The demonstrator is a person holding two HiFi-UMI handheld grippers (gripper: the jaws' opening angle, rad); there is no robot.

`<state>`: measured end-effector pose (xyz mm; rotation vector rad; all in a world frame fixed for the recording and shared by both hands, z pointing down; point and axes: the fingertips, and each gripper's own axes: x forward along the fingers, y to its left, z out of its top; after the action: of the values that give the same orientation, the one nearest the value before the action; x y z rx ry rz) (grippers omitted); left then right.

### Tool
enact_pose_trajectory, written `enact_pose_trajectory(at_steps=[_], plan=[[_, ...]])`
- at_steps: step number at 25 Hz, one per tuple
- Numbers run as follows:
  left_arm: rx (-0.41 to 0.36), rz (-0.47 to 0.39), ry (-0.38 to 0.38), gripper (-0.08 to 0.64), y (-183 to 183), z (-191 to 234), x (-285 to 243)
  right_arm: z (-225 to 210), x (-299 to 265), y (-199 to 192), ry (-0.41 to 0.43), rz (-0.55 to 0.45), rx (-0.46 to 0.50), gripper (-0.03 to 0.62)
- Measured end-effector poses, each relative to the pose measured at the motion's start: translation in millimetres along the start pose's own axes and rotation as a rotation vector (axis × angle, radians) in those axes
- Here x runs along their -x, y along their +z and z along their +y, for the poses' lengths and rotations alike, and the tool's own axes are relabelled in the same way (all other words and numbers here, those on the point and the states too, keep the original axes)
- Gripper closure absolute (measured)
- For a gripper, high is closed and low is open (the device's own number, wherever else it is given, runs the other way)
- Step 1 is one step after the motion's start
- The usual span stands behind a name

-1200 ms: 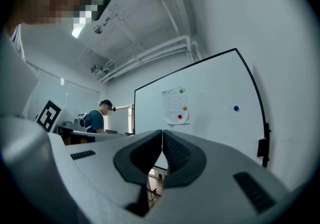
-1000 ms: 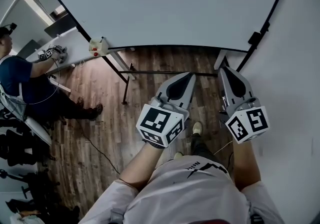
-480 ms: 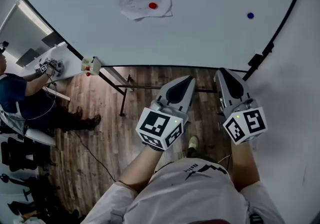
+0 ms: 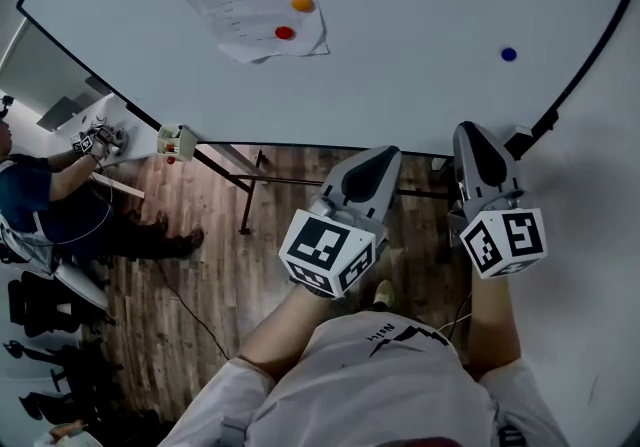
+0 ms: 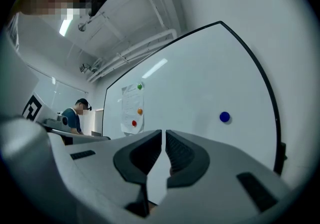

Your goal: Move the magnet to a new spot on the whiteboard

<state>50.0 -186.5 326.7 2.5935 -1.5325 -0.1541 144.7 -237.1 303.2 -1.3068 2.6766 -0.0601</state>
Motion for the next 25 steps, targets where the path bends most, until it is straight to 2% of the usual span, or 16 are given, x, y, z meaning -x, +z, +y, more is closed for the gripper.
enact_pose_trajectory(at_steps=[8,13,25], plan=[[-0.02,-0.003,-0.083,0.549,9.0,4.2,-34.6,-30.5,-13.7,8.9,-0.106,-0.02,0.058,0.574],[-0.037,-0.012,-0.138,0.549,18.1,0.0,-55.8,-69.1,-21.4,21.6,-0.201,-0.02,0.104,0.537],[-0.033,0.01,-0.179,0.549,13.2,9.9,-91.2,-144.1,-53.5,23.3,-0.353,0.027,0.186,0.482]])
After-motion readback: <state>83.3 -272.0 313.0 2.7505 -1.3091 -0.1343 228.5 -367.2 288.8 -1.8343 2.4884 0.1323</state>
